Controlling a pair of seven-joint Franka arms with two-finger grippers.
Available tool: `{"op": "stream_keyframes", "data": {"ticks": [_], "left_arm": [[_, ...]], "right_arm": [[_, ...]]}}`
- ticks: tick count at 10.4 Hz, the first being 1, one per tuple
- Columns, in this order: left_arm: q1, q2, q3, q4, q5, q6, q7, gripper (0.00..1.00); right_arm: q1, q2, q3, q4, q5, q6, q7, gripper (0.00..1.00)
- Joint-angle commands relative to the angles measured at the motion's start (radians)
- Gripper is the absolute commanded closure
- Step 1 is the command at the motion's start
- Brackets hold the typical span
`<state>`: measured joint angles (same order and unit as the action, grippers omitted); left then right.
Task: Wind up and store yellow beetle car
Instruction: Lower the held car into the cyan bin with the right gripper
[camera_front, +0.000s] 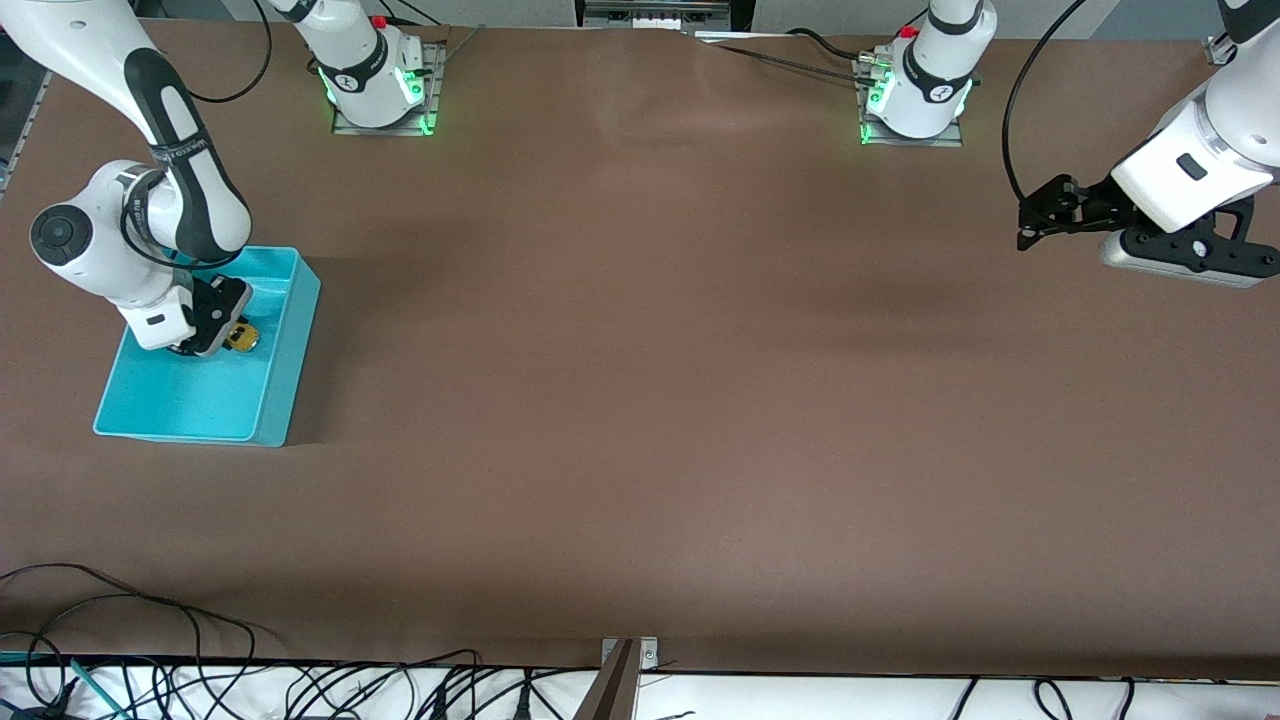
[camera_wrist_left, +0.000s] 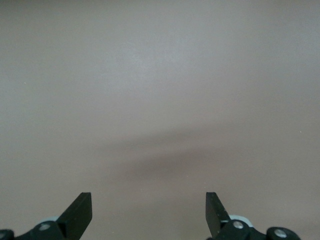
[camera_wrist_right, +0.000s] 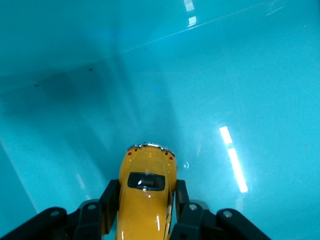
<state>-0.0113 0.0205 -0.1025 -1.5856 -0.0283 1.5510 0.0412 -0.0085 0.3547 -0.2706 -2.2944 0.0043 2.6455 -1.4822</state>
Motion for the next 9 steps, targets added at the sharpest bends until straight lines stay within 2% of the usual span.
{"op": "stream_keyframes", "data": {"ticks": [1,3,5,6,9], "left_arm": [[0.004,-0.017,-0.002,-0.011,-0.022,-0.014,-0.011,0.00],[0.004,-0.016,-0.003,-0.011,-0.021,-0.015,-0.011,0.00],[0.004,-0.016,-0.002,-0.011,-0.021,-0.015,-0.009,0.00],[0.004,-0.016,-0.002,-0.011,-0.021,-0.017,-0.011,0.00],[0.002,-0.016,-0.005,-0.011,-0.021,-0.017,-0.009,0.00]], "right_arm": [[-0.008,-0.008,0.004,-0.010,0.019,0.019,-0.029,0.58],[-0.008,-0.013,0.005,-0.010,0.019,0.018,-0.027,0.43],[-0.008,-0.023,0.007,-0.005,0.019,0.014,-0.023,0.21],[-0.007,-0.042,0.008,-0.004,0.019,0.007,-0.017,0.13],[-0.002,-0.124,0.021,0.053,0.019,-0.134,0.073,0.04]]}}
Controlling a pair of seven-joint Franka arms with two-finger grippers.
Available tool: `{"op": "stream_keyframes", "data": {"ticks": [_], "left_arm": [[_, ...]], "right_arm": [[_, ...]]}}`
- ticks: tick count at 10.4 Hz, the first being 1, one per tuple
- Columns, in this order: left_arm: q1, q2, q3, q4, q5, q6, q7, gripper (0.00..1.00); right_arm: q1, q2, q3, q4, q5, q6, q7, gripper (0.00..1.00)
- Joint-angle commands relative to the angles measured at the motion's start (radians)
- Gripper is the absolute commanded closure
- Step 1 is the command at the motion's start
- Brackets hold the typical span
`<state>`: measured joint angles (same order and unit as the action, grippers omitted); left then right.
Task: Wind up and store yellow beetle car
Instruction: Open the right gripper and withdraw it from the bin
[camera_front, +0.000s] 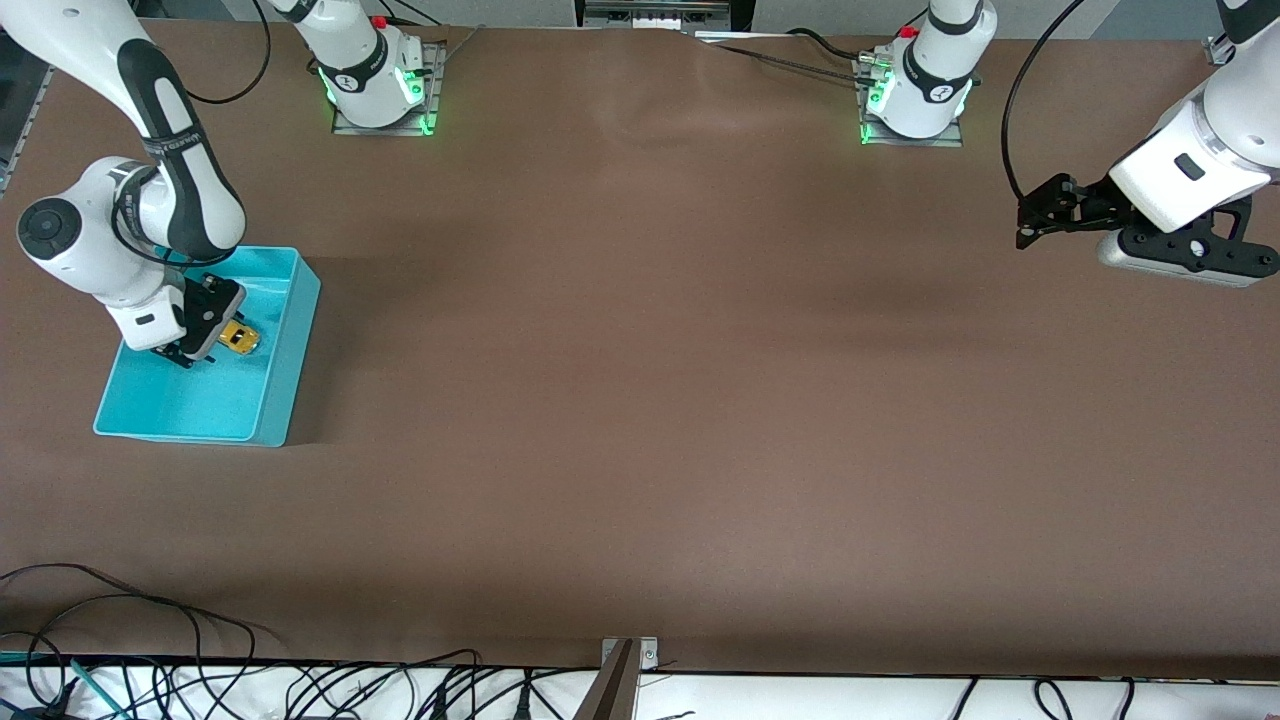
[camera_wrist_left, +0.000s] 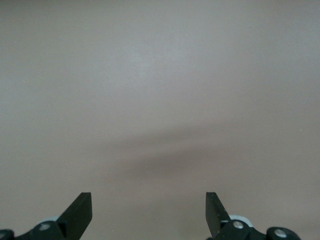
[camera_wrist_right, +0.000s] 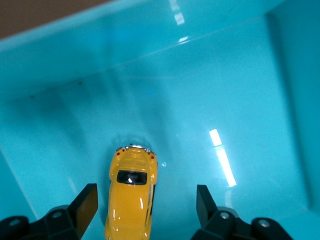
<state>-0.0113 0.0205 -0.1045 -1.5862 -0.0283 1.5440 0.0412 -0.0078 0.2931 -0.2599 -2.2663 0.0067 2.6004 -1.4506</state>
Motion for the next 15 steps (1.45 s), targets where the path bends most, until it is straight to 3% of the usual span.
{"op": "stream_keyframes", "data": {"ticks": [1,4,9,13,15], "left_arm": [[0.004,-0.020,-0.003,-0.011,-0.021,-0.024,-0.009,0.00],[0.004,-0.017,-0.003,0.003,-0.021,-0.050,-0.012,0.00],[0.004,-0.019,-0.006,0.005,-0.021,-0.055,-0.009,0.00],[0.004,-0.019,-0.029,0.011,-0.019,-0.058,-0.018,0.00],[0.002,-0.020,-0.031,0.014,-0.019,-0.062,-0.020,0.00]], "right_arm": [[0.000,-0.087,0.024,0.074,0.016,-0.182,0.100,0.03],[0.002,-0.098,0.047,0.345,0.015,-0.559,0.289,0.03],[0.048,-0.095,0.056,0.628,0.010,-0.813,0.817,0.01],[0.114,-0.109,0.060,0.654,0.013,-0.858,1.252,0.00],[0.114,-0.147,0.077,0.604,0.010,-0.840,1.267,0.02]]}}
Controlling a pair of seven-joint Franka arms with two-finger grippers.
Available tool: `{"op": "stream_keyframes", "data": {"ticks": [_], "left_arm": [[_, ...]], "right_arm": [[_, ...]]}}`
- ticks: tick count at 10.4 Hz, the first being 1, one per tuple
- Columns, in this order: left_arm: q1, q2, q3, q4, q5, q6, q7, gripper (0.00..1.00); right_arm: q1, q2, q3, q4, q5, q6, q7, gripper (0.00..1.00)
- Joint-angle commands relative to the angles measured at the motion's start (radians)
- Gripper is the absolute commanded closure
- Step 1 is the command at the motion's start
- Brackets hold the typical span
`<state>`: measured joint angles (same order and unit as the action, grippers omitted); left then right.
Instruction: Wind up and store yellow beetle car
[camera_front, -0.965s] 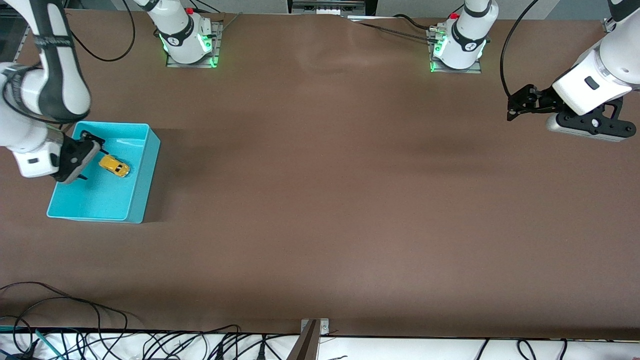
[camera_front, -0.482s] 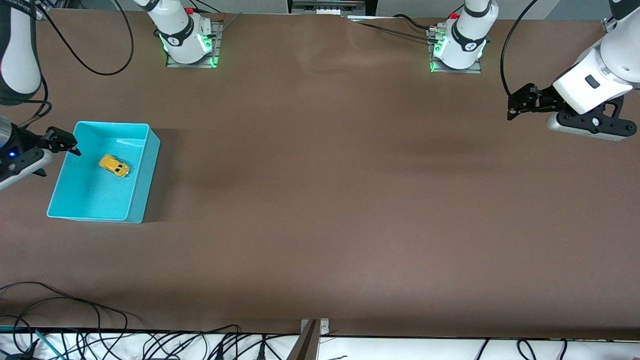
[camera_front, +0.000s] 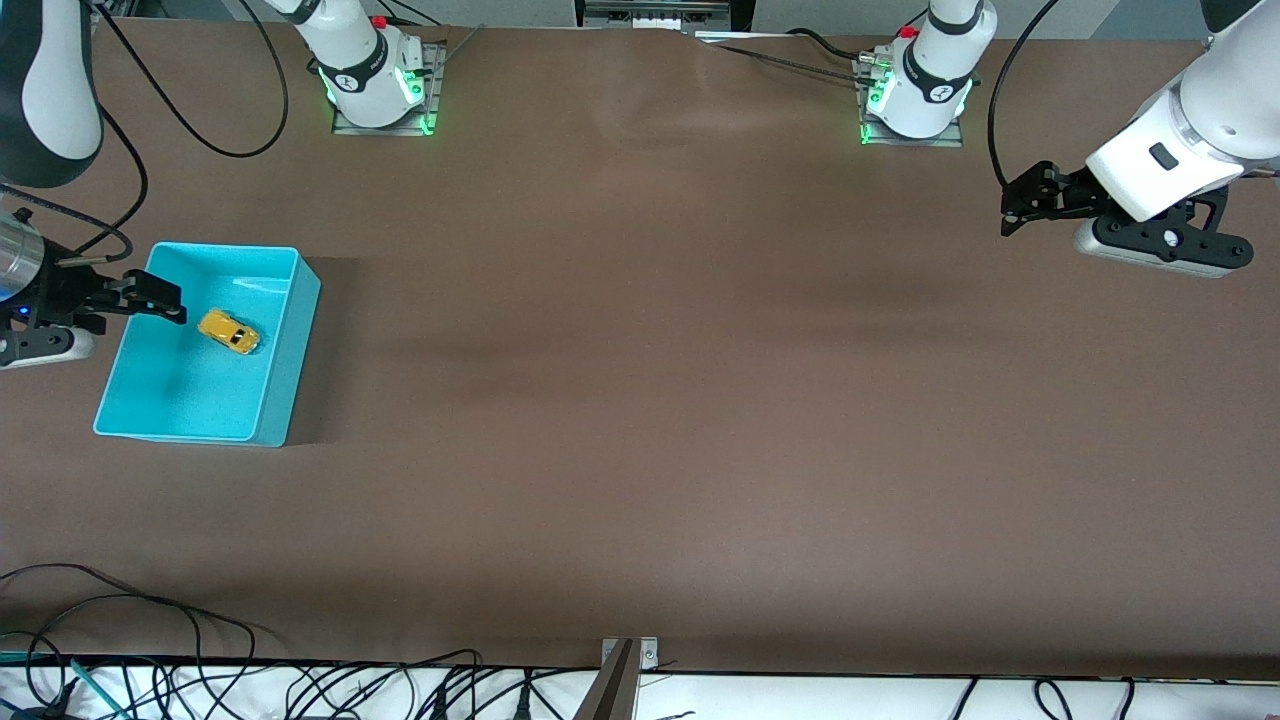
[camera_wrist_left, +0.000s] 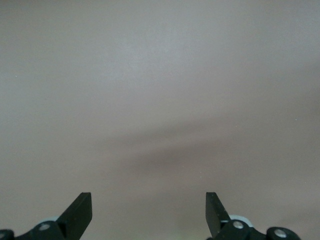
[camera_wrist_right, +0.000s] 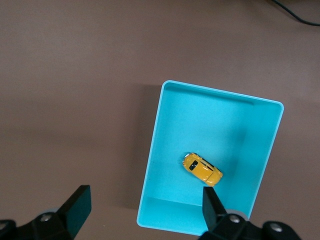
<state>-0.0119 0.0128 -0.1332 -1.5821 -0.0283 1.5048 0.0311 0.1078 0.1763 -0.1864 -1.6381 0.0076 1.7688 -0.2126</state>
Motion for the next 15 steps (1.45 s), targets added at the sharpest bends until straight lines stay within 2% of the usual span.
{"op": "stream_keyframes", "data": {"ticks": [1,2,4,15], "left_arm": [[0.003,-0.013,-0.002,0.014,-0.019,-0.023,-0.011,0.00],[0.003,-0.011,-0.002,0.017,-0.019,-0.023,-0.016,0.00],[0.004,-0.013,0.000,0.021,-0.019,-0.023,-0.016,0.00],[-0.002,-0.010,0.000,0.028,0.031,-0.023,-0.046,0.00]], "right_arm": [[-0.002,-0.075,0.005,-0.095,0.006,0.042,0.036,0.02],[0.000,-0.113,0.010,-0.155,-0.003,0.078,0.092,0.02],[0.001,-0.120,0.056,-0.158,-0.058,0.067,0.234,0.01],[0.000,-0.110,0.056,-0.117,-0.051,0.060,0.231,0.00]]}}
